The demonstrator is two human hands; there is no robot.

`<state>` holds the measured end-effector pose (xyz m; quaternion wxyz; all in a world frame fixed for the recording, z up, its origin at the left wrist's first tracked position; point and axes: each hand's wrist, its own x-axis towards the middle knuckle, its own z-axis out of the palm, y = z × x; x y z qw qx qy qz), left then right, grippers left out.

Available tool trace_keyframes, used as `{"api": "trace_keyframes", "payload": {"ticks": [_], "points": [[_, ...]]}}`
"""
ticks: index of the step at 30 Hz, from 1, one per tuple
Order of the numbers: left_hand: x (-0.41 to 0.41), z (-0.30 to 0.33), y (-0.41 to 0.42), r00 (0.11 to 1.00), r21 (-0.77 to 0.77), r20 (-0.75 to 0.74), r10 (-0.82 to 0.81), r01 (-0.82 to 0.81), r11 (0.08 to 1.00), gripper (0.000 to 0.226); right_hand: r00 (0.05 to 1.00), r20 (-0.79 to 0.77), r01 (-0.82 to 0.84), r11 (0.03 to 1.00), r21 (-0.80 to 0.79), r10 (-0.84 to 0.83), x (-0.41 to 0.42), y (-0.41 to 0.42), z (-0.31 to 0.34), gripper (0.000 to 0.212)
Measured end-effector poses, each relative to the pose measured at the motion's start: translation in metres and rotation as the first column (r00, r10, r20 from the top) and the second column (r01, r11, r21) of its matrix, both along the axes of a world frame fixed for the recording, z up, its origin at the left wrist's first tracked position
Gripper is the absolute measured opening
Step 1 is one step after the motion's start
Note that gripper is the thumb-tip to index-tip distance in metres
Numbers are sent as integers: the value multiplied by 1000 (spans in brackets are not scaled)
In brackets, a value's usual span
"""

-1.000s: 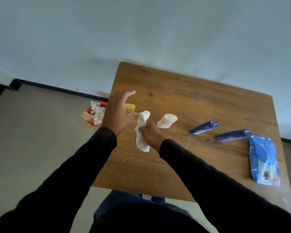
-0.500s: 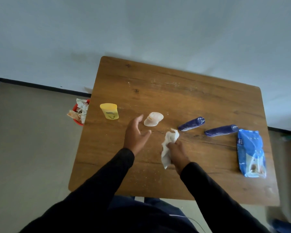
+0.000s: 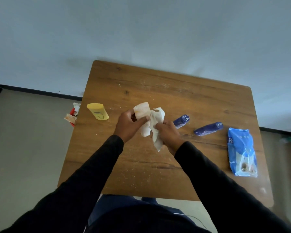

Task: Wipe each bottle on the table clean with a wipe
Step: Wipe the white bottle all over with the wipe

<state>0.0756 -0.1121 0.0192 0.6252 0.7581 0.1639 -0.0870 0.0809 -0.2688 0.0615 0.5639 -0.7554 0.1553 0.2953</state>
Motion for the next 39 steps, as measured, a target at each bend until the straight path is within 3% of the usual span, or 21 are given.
{"api": "trace_keyframes", "payload": {"ticks": [3,6,10,12,14,18,23,27,32,37,39], "points": [[-17,54,-10,994,-200,18,109,-103,974,20,985,159,-78,993,86,64,-20,-22,49,26],[-37,108,-26,989,-429,26,144,-119,895,15,886,431,-171,985,-32,167,-39,-53,89,25],[-66,162,-50,998,-593,12,67,-47,804,24,551,706,-320,893,-316,446,-61,-88,133,17],[-78,180,-62,999,-641,28,25,-1,767,18,379,723,-338,814,-472,577,-69,-95,151,17],[-89,192,-73,999,-675,50,-5,38,737,21,288,703,-310,758,-574,651,-74,-100,161,19],[-100,209,-83,997,-668,44,-57,72,741,40,261,680,-231,729,-645,685,-73,-112,171,14],[-105,221,-88,999,-709,38,-28,46,704,67,166,671,-361,678,-640,722,-88,-121,178,13],[-108,226,-92,996,-715,43,-83,89,693,68,213,709,-251,739,-626,672,-74,-127,184,21],[-108,234,-102,997,-710,72,-3,53,703,71,107,709,-412,680,-607,697,-85,-126,191,15],[-110,236,-107,989,-622,106,-101,145,769,81,145,715,-209,728,-653,683,-74,-122,204,15],[-110,235,-107,990,-622,114,-82,136,771,87,119,697,-248,701,-669,707,-82,-122,205,13]]}}
